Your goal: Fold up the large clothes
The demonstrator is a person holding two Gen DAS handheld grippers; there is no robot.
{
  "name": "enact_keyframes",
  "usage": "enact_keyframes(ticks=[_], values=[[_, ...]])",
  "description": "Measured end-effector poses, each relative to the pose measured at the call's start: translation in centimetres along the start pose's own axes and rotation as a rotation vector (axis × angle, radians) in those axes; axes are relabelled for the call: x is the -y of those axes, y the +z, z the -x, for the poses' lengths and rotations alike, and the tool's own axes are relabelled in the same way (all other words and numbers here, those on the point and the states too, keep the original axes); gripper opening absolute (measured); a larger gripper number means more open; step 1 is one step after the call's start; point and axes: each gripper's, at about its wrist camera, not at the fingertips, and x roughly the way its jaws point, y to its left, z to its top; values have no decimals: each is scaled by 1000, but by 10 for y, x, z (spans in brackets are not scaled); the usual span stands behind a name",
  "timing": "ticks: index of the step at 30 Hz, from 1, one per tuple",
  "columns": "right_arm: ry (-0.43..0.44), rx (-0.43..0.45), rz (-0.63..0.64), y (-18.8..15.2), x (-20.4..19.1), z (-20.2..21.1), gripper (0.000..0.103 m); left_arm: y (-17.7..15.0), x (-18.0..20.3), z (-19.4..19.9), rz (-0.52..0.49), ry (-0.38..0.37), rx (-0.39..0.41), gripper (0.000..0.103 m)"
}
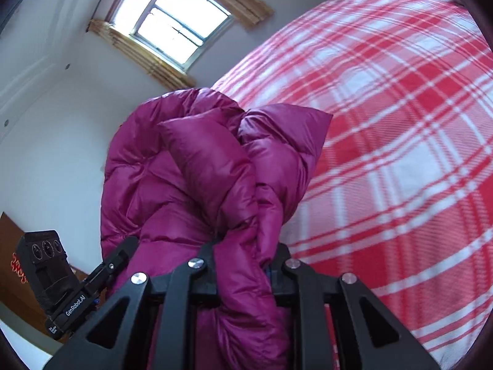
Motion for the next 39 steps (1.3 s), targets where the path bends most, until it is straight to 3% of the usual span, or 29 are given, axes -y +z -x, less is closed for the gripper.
enact_keyframes(ticks=[14,25,33,39], values=[[147,-177,121,-19,-93,-116,22,-30,-103,78,115,224,62,37],[154,-288,166,-19,-117,-207,22,-60,-159,95,161,322,50,37],[142,-325,185,-27,-124,-233,22,-76,-184,96,196,329,28,37],[99,-333,216,-30,-124,-242,24,-88,-193,87,212,375,-1,56]])
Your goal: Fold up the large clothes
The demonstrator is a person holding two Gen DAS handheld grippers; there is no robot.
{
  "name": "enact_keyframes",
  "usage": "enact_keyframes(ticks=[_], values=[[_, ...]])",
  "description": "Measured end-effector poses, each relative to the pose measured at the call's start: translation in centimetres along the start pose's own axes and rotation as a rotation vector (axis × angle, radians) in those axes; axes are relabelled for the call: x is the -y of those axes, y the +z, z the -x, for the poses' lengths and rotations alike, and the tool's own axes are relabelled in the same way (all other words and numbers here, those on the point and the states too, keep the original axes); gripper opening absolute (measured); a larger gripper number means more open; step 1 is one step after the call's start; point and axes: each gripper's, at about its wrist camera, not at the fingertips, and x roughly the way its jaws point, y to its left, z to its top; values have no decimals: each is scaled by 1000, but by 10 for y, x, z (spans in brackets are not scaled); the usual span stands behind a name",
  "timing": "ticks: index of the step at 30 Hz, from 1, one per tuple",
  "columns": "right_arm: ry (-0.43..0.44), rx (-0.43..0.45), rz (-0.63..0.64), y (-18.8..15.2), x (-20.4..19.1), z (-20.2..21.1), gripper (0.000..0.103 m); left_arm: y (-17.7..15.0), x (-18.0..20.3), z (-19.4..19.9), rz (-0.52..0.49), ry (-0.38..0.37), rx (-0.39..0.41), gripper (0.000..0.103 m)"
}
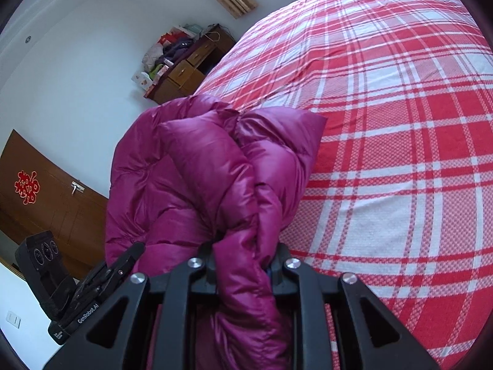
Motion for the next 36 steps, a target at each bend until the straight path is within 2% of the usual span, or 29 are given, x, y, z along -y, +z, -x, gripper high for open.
enact_keyframes(ticks=[4,6,8,14,17,21,25,28,36], values=[[-25,-3,11,1,-2,-4,30,-4,-4,0,17,21,2,67],[-49,2,23,-2,-5,-3,41,-4,-5,3,14,42,4,70],[-67,10,27,-6,-3,-1,47,-3,-2,6,3,59,5,71],[-104,36,54,-7,-11,12,52,-4,-1,21,-40,102,31,71],[-151,85,95,-10,-23,33,55,-2,1,36,-46,117,64,71],[-210,194,166,-16,-49,72,67,2,6,67,-46,117,130,71],[-227,272,201,-27,-72,103,69,4,9,100,-38,115,191,72],[-217,312,218,-38,-84,121,75,5,12,124,-30,111,240,78],[-234,346,264,-56,-107,138,76,5,19,155,-33,92,298,80]])
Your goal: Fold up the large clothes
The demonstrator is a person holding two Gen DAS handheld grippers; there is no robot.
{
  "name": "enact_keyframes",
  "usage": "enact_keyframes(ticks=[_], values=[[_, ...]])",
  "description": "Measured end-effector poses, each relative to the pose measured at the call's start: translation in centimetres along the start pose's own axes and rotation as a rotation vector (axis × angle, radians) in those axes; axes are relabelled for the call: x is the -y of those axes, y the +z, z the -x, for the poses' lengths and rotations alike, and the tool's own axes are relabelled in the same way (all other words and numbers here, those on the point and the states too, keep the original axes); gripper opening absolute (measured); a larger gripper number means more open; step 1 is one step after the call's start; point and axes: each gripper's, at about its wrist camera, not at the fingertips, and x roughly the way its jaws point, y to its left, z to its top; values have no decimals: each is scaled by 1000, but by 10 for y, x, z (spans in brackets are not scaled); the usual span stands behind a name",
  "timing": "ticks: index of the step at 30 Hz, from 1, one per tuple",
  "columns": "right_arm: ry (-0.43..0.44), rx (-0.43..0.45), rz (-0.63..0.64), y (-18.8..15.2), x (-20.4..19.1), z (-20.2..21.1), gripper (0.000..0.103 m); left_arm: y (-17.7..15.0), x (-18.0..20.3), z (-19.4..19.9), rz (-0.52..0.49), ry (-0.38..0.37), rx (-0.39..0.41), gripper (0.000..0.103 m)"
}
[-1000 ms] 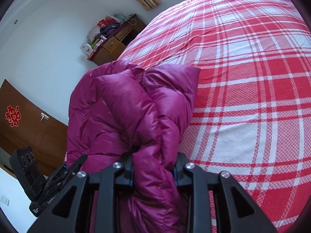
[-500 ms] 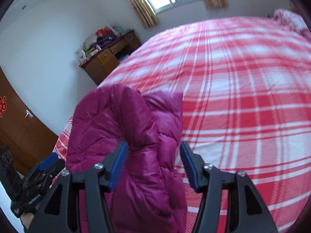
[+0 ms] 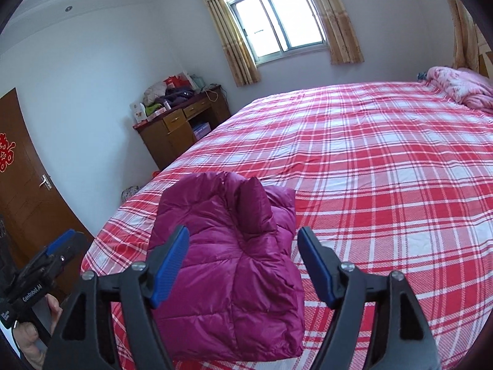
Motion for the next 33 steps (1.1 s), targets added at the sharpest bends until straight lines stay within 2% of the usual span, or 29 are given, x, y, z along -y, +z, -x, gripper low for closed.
enact_keyframes(ticks=[33], values=[[-7,14,47,-10,-24,21,79,2,6,13,-11,-10,33,81]])
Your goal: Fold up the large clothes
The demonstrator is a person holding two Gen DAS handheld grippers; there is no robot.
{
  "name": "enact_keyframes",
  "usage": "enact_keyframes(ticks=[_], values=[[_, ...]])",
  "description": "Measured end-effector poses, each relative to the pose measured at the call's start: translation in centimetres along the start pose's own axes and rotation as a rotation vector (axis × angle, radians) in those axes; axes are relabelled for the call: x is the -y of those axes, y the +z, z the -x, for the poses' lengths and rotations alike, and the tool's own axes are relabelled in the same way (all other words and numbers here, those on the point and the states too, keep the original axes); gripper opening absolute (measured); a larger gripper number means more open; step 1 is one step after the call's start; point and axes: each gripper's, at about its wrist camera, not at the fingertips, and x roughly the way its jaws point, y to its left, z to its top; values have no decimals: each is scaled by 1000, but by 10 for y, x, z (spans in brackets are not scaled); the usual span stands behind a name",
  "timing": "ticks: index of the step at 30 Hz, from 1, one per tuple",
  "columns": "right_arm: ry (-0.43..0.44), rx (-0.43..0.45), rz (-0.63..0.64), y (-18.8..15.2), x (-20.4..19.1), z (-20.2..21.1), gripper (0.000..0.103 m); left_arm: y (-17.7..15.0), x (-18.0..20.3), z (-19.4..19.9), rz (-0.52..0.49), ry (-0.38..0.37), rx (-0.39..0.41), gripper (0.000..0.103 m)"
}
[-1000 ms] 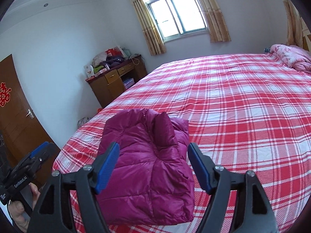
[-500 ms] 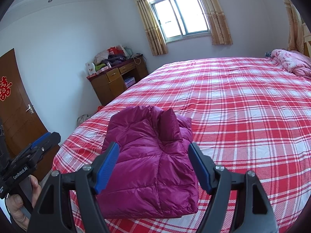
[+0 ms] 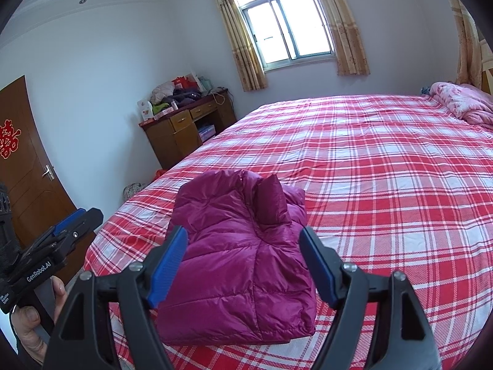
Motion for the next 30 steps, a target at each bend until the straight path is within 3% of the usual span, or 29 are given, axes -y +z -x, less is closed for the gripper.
enact_keyframes(ticks=[19,24,30], values=[[-3,1,6,-1,-2,1,79,-2,0,-3,-7,3,-7,81],[1,40,36,0,-8,6,94,-2,1,-4,-12,24,-18,81],[-4,88,89,4,-22,15,96,-1,4,-3,-29,32,-22,81]])
